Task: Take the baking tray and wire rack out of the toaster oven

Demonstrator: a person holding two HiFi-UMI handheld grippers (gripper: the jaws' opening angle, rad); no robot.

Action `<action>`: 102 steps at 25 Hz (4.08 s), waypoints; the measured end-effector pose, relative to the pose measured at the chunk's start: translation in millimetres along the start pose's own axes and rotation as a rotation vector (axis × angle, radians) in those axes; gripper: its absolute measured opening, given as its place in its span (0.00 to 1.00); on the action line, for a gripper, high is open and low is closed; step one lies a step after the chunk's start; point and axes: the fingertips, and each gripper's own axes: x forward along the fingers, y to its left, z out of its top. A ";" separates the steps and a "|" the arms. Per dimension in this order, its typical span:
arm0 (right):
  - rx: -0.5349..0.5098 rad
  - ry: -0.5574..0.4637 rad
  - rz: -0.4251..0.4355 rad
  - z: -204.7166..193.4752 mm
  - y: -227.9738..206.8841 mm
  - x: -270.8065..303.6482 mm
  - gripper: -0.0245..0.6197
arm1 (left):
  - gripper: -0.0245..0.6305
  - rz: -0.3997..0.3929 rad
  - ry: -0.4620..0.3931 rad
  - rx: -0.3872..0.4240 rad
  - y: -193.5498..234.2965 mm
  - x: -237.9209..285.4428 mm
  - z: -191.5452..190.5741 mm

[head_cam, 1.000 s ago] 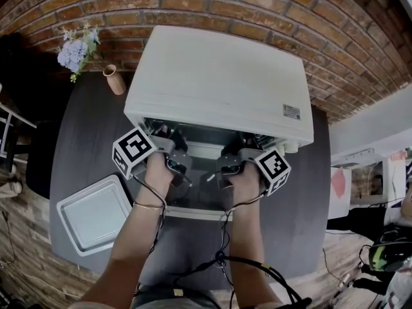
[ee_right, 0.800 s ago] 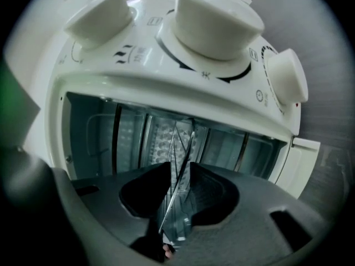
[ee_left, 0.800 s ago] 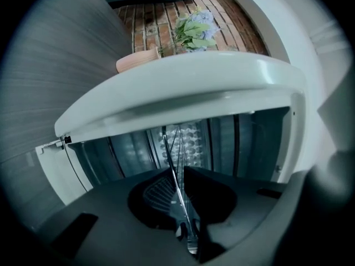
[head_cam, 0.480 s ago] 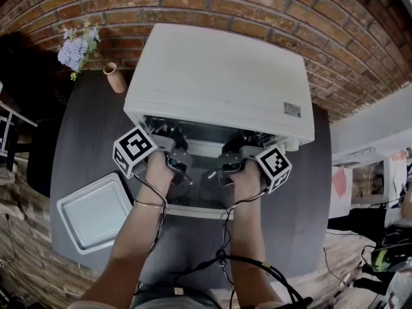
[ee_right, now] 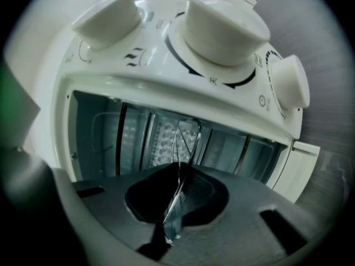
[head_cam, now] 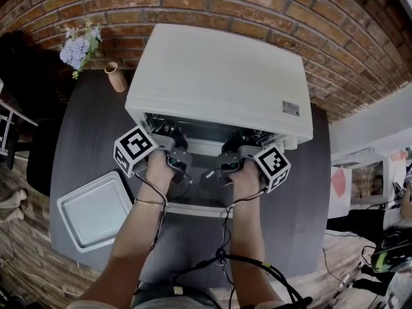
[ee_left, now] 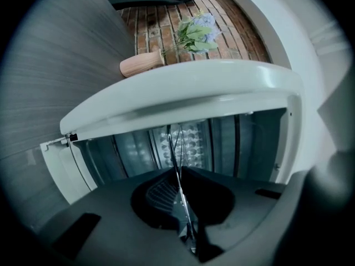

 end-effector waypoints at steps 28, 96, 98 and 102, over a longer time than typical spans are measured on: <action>-0.031 0.019 0.012 -12.1 -1.6 -33.6 0.05 | 0.06 0.020 0.016 -0.001 1.7 -34.3 -14.6; -0.038 0.074 0.085 -60.0 -3.5 -175.7 0.05 | 0.06 -0.037 0.008 0.038 -6.2 -175.3 -74.0; -0.036 0.077 0.080 -61.8 -3.7 -180.4 0.04 | 0.06 -0.048 0.004 0.043 -7.5 -178.9 -74.7; -0.036 0.081 0.087 -62.8 -0.7 -188.6 0.04 | 0.06 -0.038 0.001 0.033 -10.5 -187.7 -79.8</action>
